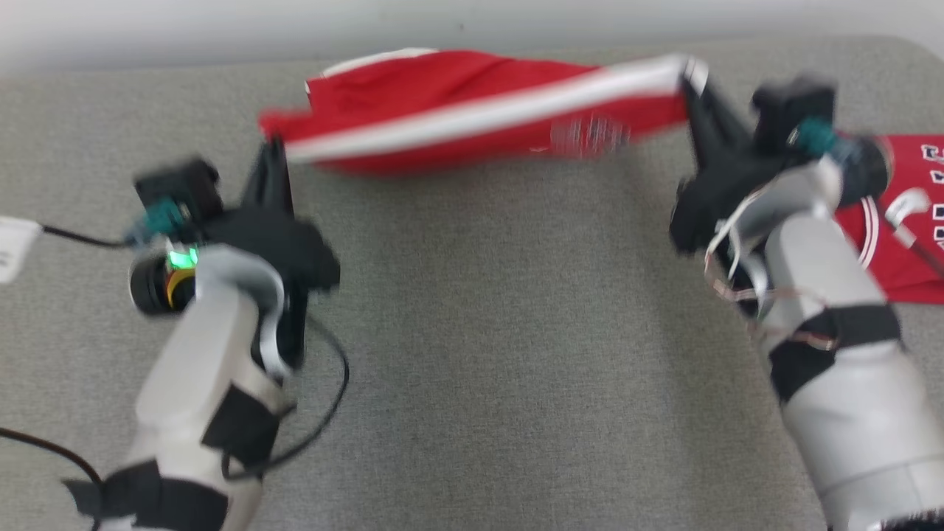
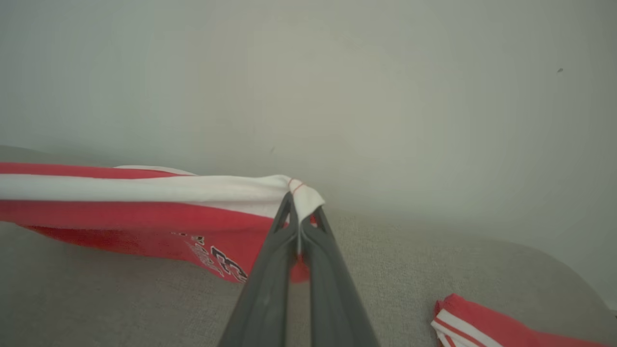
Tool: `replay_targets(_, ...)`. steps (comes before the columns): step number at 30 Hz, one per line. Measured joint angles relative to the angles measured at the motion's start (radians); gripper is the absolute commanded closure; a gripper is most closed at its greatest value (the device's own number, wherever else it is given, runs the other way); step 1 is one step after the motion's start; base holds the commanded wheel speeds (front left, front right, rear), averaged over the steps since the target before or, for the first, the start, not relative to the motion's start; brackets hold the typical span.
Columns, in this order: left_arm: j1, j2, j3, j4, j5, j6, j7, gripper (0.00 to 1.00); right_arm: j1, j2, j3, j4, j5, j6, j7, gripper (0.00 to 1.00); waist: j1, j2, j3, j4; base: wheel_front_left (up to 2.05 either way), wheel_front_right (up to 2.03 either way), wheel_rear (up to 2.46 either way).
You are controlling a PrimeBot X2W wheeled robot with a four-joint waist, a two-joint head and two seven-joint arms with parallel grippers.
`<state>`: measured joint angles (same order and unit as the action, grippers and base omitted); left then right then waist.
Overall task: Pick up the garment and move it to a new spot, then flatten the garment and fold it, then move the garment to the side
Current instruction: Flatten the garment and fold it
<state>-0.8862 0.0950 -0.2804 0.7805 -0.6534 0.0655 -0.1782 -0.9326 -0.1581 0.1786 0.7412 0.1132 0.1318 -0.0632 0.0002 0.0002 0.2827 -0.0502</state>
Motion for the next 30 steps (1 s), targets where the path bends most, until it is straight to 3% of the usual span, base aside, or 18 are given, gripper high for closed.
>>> replay_targets(3, 0.086, 0.01, -0.039, 0.043, 0.01, -0.005, 0.064, 1.0, 0.098, -0.001, 0.022, -0.005, 0.039, 0.0, 0.08, 1.0, -0.0003, -0.0002, -0.03, 0.006, 0.0, 0.0, 0.0)
replay_targets(7, 0.198, 0.025, -0.076, 0.063, 0.02, -0.014, 0.128, 1.0, 0.259, -0.008, 0.047, -0.111, 0.098, 0.0, 0.203, 1.0, -0.0003, -0.0001, -0.079, 0.016, 0.0, 0.0, 0.0)
replay_targets(13, 0.352, 0.063, -0.115, 0.024, 0.022, -0.023, 0.213, 1.0, 0.524, -0.053, 0.047, -0.412, 0.182, 0.0, 0.478, 1.0, -0.0005, -0.0002, -0.167, 0.026, 0.0, 0.0, 0.0)
replay_targets(20, 0.521, 0.118, -0.142, -0.089, 0.019, -0.02, 0.291, 1.0, 0.84, -0.058, -0.055, -0.766, 0.217, 0.001, 0.769, 1.0, -0.0005, -0.0003, -0.269, 0.035, 0.0, 0.0, 0.0)
replay_targets(24, 0.6, 0.153, -0.146, -0.186, 0.004, -0.001, 0.344, 1.0, 0.949, -0.043, -0.107, -0.92, 0.217, 0.001, 0.872, 1.0, -0.0006, -0.0003, -0.309, 0.036, 0.0, 0.0, 0.0)
replay_targets(30, 0.727, 0.21, -0.141, -0.361, -0.017, 0.058, 0.435, 1.0, 1.071, -0.001, -0.145, -1.05, 0.219, 0.001, 0.971, 1.0, -0.0005, -0.0003, -0.335, 0.035, 0.0, 0.0, 0.0)
